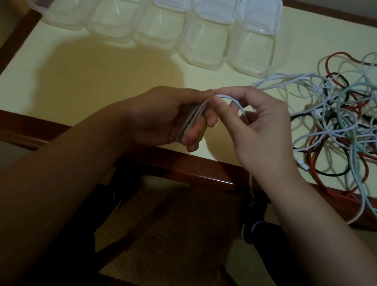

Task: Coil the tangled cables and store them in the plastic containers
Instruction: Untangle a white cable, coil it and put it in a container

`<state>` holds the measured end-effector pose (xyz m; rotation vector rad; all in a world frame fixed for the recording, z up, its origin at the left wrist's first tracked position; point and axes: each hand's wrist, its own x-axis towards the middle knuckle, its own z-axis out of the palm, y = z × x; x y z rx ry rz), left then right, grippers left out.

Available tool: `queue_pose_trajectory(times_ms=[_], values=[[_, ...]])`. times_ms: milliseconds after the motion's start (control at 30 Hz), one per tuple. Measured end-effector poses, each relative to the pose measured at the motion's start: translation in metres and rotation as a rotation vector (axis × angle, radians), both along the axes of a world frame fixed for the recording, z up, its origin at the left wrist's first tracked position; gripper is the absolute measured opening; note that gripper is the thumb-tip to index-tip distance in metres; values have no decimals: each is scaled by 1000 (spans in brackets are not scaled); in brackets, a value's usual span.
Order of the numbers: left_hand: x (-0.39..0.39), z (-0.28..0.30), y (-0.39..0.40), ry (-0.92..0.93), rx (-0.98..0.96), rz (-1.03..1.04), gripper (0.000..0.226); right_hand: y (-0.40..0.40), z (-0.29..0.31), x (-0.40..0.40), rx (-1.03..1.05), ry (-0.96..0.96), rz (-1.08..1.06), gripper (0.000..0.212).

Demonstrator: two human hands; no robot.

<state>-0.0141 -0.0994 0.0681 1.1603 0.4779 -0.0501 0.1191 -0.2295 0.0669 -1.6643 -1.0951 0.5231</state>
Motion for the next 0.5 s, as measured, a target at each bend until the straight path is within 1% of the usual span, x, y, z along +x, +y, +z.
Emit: queue_pose_trajectory(times_ms=[67, 100, 200, 267, 333, 433, 500], values=[[-1, 3, 2, -39, -129, -20, 47, 2, -3, -3, -73, 118, 54, 20], [-2, 3, 2, -44, -184, -24, 46, 4, -4, -5, -122, 206, 70, 25], [-1, 4, 0, -58, -325, 7, 45, 8, -10, -7, -229, 464, 45, 28], [1, 6, -2, -107, -430, 75, 45, 9, -14, -7, -314, 554, 62, 39], [4, 5, -4, -148, -492, 158, 44, 10, -17, -10, -418, 573, 125, 45], [9, -1, -8, -165, -499, 283, 47, 11, -18, -12, -509, 521, 200, 44], [13, -2, -10, -188, -519, 385, 42, 11, -16, -9, -546, 514, 236, 44]])
